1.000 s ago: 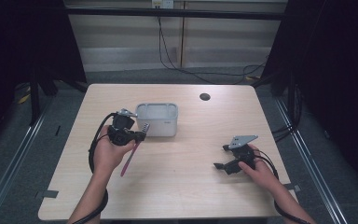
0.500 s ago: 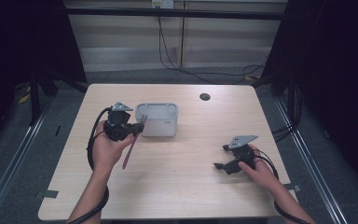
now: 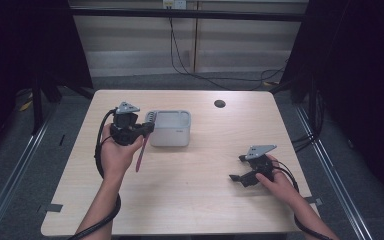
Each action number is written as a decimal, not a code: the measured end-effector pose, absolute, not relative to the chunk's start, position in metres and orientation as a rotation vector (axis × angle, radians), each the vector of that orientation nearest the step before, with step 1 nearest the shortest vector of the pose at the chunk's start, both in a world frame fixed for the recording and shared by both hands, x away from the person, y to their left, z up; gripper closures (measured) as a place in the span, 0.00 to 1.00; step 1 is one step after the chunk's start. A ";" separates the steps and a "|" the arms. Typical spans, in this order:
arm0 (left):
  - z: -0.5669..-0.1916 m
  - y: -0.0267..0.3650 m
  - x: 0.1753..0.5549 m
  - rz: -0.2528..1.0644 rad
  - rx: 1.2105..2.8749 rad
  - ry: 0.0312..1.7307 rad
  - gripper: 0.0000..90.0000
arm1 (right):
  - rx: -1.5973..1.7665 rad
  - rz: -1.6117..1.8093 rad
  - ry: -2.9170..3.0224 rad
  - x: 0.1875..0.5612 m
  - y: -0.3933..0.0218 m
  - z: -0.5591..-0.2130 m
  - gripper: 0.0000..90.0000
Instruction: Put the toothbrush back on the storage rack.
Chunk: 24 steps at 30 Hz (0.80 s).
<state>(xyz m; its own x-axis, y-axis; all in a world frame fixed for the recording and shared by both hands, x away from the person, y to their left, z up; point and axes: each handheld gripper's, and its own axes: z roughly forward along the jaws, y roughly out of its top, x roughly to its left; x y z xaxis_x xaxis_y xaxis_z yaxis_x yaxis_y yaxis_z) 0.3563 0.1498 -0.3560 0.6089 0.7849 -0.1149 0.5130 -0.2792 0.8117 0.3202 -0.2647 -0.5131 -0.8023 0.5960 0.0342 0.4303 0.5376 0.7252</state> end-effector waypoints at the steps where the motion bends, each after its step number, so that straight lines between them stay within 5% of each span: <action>1: -0.355 0.150 0.357 0.391 1.940 1.033 0.95 | 0.868 1.117 2.558 0.320 -0.265 -0.513 0.14; 24: -0.342 0.146 0.365 0.423 1.776 1.038 0.95 | 0.867 1.117 2.558 0.320 -0.265 -0.513 0.14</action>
